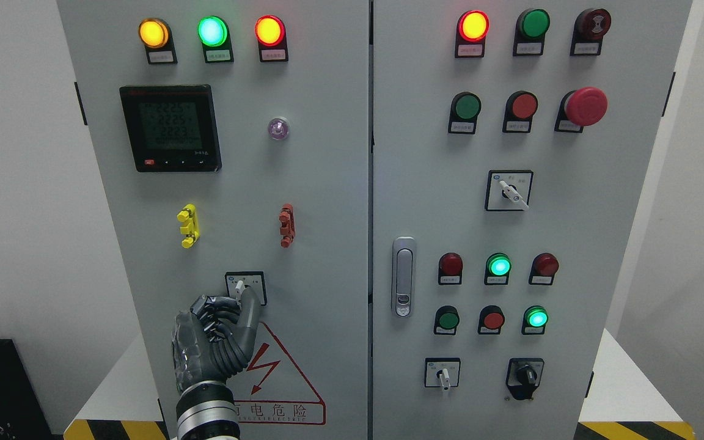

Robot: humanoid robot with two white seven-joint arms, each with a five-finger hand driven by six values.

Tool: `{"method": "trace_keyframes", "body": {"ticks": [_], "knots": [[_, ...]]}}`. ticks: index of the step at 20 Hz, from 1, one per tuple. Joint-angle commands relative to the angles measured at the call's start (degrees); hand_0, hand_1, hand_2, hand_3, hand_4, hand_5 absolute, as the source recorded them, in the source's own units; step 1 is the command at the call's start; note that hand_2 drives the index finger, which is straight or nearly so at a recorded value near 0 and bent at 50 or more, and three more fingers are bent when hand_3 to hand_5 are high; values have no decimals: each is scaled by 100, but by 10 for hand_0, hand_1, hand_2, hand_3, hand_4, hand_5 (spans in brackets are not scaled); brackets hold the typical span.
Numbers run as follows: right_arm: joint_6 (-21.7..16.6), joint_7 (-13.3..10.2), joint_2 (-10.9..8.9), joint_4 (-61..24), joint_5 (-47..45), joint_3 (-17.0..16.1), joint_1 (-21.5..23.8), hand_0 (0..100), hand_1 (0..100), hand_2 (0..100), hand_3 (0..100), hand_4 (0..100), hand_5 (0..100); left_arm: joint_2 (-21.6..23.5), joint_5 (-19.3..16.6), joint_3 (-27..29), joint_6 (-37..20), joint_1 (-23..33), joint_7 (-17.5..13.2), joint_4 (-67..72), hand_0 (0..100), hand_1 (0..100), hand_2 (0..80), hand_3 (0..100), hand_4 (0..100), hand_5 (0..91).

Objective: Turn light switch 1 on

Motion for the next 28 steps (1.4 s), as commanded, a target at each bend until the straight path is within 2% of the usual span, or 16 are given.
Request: {"method": "trace_keyframes", "body": {"ticks": [1, 28], "knots": [[3, -4, 0, 0, -141, 0, 0, 0, 0, 0, 0, 0, 0, 0, 5, -3, 0, -14, -35, 3, 604, 573, 624, 817, 930, 849], [3, -4, 0, 0, -141, 0, 0, 0, 0, 0, 0, 0, 0, -9, 31, -12, -8, -22, -35, 3, 772, 554, 625, 841, 937, 853]]}}
